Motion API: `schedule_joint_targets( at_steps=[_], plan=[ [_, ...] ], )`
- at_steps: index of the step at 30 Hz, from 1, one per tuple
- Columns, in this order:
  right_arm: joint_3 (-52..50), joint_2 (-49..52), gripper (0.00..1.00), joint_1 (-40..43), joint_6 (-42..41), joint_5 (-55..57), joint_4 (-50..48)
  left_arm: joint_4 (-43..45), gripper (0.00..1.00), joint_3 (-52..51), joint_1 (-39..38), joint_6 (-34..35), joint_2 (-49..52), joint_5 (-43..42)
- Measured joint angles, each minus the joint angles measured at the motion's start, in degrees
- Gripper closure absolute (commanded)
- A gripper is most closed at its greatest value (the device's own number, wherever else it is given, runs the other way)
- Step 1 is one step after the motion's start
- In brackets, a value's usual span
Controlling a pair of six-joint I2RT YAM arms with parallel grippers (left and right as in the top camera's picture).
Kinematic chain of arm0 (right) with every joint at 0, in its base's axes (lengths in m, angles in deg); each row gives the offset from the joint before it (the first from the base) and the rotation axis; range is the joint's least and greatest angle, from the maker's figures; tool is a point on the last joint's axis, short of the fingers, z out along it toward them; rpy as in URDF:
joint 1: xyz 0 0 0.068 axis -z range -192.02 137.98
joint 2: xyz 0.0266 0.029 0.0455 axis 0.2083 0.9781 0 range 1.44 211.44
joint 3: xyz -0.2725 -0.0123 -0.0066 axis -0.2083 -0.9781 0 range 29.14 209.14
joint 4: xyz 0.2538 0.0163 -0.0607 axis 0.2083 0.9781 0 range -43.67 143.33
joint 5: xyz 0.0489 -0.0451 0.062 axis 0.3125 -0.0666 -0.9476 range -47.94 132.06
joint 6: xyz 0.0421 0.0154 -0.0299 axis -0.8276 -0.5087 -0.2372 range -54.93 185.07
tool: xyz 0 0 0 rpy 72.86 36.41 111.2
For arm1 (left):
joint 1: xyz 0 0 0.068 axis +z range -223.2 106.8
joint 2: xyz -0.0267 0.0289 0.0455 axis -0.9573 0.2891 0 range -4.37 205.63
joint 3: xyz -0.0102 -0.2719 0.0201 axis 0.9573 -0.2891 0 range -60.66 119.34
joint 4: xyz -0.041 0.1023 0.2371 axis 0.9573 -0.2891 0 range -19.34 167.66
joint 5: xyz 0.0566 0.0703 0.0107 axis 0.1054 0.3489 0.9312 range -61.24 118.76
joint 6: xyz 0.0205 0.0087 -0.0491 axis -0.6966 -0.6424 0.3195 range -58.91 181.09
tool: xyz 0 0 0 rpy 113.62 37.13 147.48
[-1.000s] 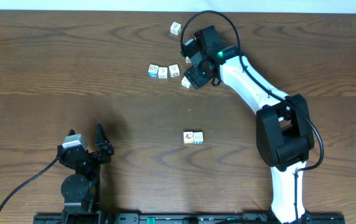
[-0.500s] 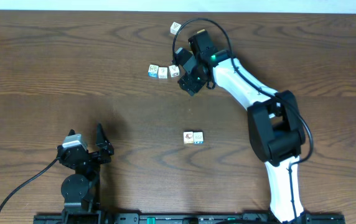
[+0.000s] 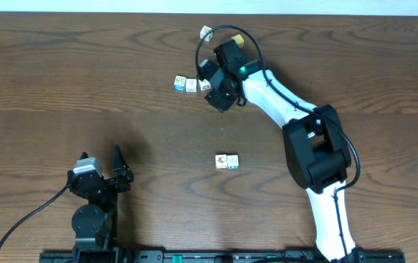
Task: Lift 4 blocks
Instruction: 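Grasp the red-topped A block with the animal picture using the right gripper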
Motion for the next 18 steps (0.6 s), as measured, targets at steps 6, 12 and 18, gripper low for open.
schedule_joint_targets(
  at_steps=[6,12,18],
  plan=[
    [2.7,0.0,0.48,-0.3,0.3,0.2,1.6,0.0,0.23,0.0,0.0,0.0,0.0,0.0],
    [2.7,0.0,0.46,-0.3,0.2,0.2,2.9,0.0,0.24,0.0,0.0,0.0,0.0,0.0],
    [2.7,0.0,0.54,-0.3,0.3,0.3,3.3,0.0,0.24,0.0,0.0,0.0,0.0,0.0]
  ],
)
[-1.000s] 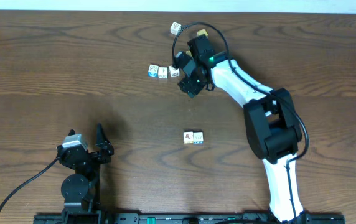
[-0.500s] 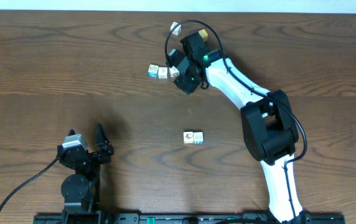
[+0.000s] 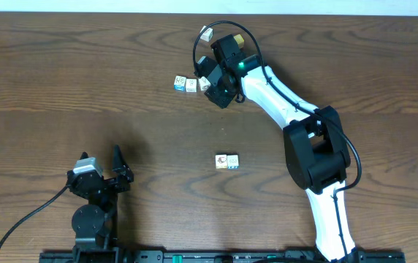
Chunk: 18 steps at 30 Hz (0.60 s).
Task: Lift 4 blocks
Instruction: 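Grasp the red-topped A block with the animal picture using the right gripper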
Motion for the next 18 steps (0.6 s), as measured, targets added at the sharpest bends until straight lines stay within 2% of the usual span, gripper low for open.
schedule_joint_targets(
  at_steps=[2,10,18],
  plan=[
    [0.0,0.0,0.58,0.0,0.1,0.1,0.0,0.0,0.23,0.0,0.0,0.0,0.0,0.0],
    [0.0,0.0,0.59,0.0,0.0,0.9,0.5,0.0,0.23,0.0,0.0,0.0,0.0,0.0],
    [0.0,0.0,0.65,0.0,0.0,1.6,1.3,0.0,0.24,0.0,0.0,0.0,0.0,0.0]
  ],
)
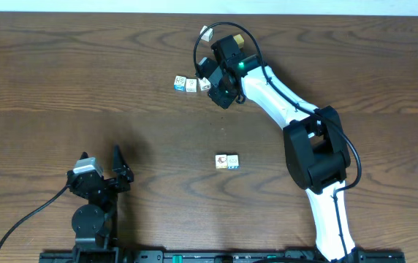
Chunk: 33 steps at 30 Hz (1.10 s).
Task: Lift 4 blocks
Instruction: 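Grasp the red-topped A block with the animal picture using the right gripper, then carry the A block and lower it beside the 8 block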
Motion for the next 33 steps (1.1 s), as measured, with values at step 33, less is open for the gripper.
schedule_joint_targets(
  at_steps=[33],
  plan=[
    [12.0,-11.6,0.99,0.3,-20.5,11.1,25.6,0.0,0.24,0.0,0.0,0.0,0.0,0.0]
  ],
)
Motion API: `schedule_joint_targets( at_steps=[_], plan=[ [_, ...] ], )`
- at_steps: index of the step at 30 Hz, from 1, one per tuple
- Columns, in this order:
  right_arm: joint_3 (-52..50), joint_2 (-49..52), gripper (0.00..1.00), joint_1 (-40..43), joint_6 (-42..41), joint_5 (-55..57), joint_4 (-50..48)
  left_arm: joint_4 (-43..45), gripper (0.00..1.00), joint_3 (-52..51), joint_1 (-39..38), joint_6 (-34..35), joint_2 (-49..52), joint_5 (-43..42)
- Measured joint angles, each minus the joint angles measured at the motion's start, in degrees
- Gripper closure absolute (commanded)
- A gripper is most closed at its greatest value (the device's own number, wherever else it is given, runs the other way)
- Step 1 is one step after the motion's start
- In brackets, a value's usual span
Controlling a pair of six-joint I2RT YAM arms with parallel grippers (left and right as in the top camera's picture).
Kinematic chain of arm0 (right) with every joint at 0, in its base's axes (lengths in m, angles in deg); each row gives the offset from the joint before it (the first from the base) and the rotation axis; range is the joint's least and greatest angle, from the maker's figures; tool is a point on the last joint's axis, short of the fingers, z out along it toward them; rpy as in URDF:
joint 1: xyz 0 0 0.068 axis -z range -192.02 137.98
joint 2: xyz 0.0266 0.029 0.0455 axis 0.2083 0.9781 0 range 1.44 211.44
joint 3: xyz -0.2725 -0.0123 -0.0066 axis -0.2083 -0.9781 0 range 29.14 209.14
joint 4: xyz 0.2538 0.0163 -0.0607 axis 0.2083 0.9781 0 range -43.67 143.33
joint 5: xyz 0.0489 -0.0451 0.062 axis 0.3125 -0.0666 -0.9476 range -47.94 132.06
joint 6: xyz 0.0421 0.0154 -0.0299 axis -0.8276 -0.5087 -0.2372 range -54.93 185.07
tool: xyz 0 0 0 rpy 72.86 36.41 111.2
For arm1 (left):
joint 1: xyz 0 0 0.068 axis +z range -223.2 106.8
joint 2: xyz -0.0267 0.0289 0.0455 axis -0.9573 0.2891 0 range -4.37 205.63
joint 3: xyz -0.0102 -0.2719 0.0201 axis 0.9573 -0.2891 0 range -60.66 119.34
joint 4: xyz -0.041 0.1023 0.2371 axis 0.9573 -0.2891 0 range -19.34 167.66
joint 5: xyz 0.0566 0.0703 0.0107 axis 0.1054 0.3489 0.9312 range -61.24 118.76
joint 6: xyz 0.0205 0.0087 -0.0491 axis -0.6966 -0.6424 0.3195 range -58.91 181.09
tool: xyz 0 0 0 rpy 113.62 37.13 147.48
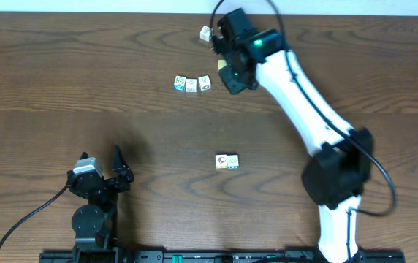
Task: Lift 4 blocks
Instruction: 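Carry the A block and lower it beside the 8 block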
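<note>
Only the overhead view is given. Three small blocks lie in a row, the left (180,82), the middle (191,85) and the right (204,83). A single block (206,33) lies at the far edge, and a pair (227,161) lies mid-table. My right gripper (231,73) hangs raised, to the right of the row and apart from it. A small yellowish patch (223,64) shows at its fingers; what it is and how the jaws stand are unclear. My left gripper (120,165) rests at the near left, with nothing between its spread fingers.
The right arm (304,109) slants across the right half of the dark wooden table (85,88), from its base at the near edge to the far middle. A black cable (19,219) loops by the left arm's base.
My right gripper was down at the right end block of the row. Now it is higher, farther back and to the right, and that block lies free in the row. The left arm has not moved.
At all three earlier moments my right gripper stayed low against the right end of the three-block row, shifting only slightly. By now it has come away and up, and all three blocks lie in the row. The pair and the far single block kept their places.
</note>
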Motion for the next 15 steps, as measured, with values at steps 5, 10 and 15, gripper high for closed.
schedule_joint_targets(
  at_steps=[5,10,15],
  plan=[
    [0.1,-10.1,0.99,1.6,-5.5,2.5,8.8,0.0,0.23,0.0,0.0,0.0,0.0,0.0],
    [0.2,-20.1,0.99,2.3,-10.1,7.3,17.6,0.0,0.24,0.0,0.0,0.0,0.0,0.0],
    [-4.6,-28.8,0.99,2.3,-14.2,9.1,20.4,0.0,0.24,0.0,0.0,0.0,0.0,0.0]
  ],
)
